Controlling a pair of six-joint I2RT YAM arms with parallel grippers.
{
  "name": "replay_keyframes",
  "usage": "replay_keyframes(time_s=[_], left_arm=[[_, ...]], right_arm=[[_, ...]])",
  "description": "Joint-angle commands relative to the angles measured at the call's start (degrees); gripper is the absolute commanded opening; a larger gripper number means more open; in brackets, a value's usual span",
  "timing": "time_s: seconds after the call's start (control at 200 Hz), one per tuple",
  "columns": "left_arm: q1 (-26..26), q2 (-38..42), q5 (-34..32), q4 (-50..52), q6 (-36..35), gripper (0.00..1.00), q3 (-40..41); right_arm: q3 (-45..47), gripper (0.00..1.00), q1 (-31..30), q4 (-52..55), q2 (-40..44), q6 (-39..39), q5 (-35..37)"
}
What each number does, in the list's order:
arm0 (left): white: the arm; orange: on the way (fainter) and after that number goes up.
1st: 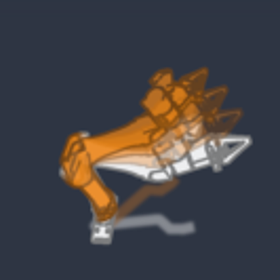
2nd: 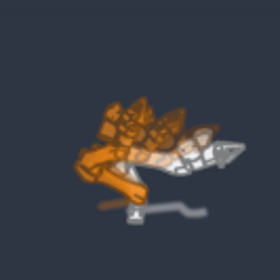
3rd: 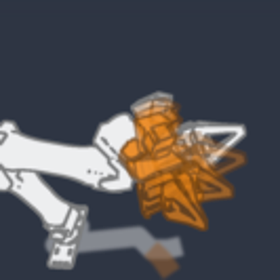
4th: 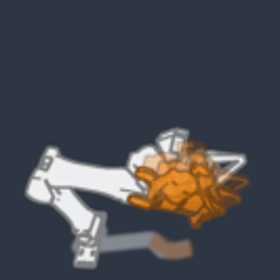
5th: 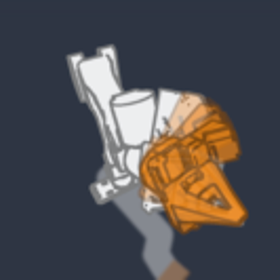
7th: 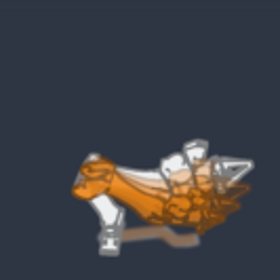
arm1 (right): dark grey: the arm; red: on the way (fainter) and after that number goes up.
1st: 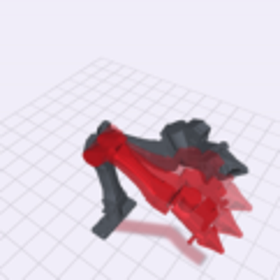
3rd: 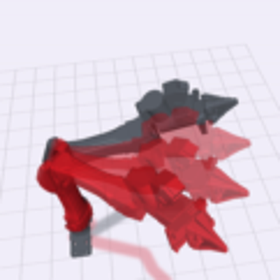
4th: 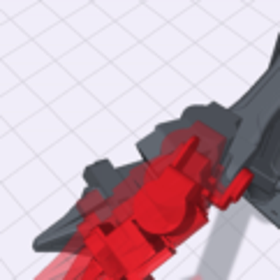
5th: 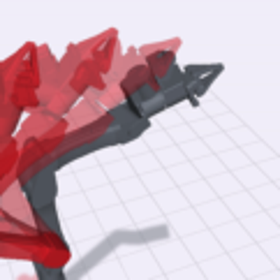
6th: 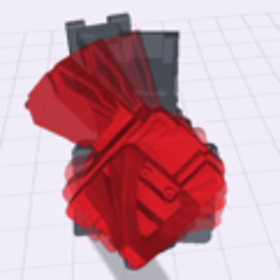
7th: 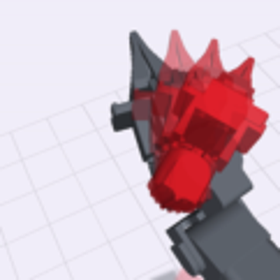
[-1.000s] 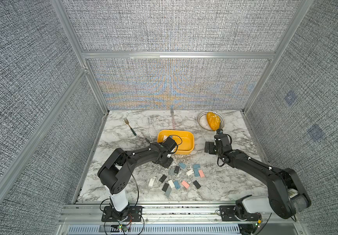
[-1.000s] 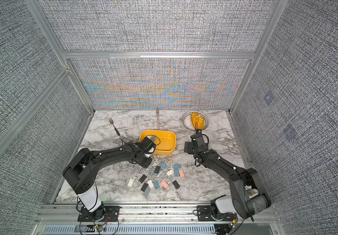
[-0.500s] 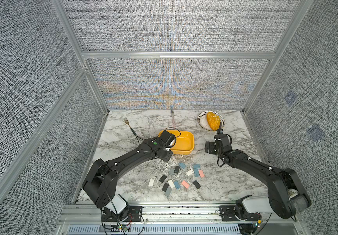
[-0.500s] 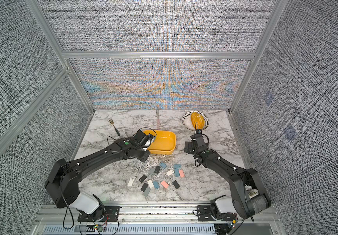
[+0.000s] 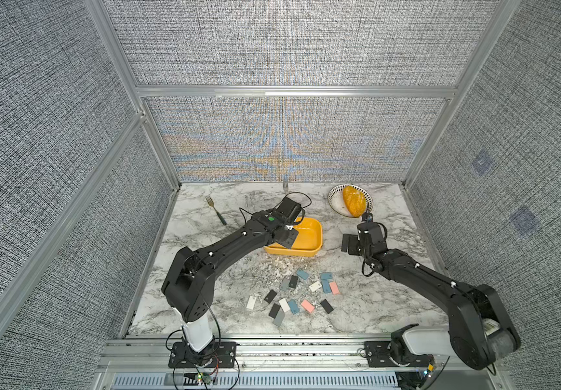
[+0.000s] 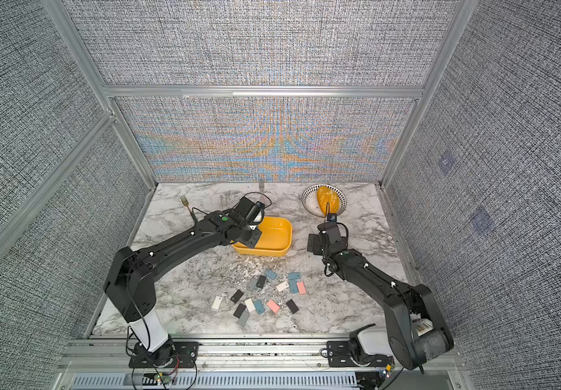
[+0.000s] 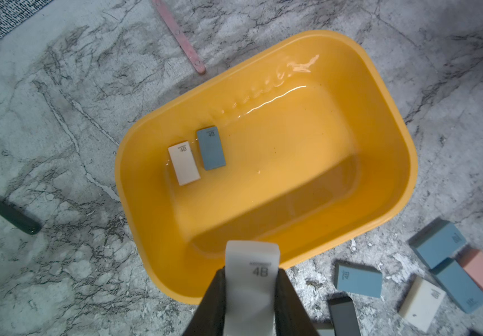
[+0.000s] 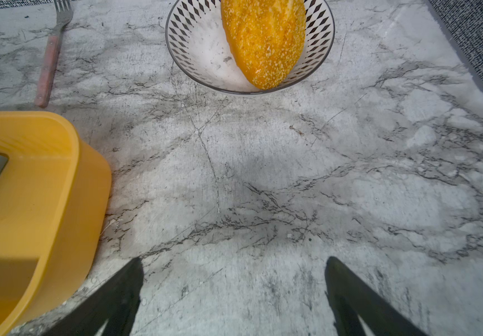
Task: Put the eraser in the storage box
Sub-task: Place the eraser in the storage box.
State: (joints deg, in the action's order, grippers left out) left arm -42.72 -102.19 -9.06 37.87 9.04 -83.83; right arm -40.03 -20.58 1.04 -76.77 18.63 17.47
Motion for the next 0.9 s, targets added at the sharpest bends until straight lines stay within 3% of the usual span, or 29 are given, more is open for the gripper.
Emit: replay_keyframes(time_s=[0.0,0.42,0.891], left_arm=[[0.3,-1.1,-0.7,0.1,0.9,0.29,-1.4],[1.7,-6.3,-0.3,-2.2,1.8,0.29,-3.5],[2.9,-15.0,0.7,-1.8,3.4,0.29,-12.1]], right_arm=[[0.5,0.98,0.0,0.8,0.5,-0.1,1.0],[1.6,0.98,0.6,0.5,1.8,-0.4,1.9],[1.4,0.98,1.1,0.3,0.8,-0.5,1.6]])
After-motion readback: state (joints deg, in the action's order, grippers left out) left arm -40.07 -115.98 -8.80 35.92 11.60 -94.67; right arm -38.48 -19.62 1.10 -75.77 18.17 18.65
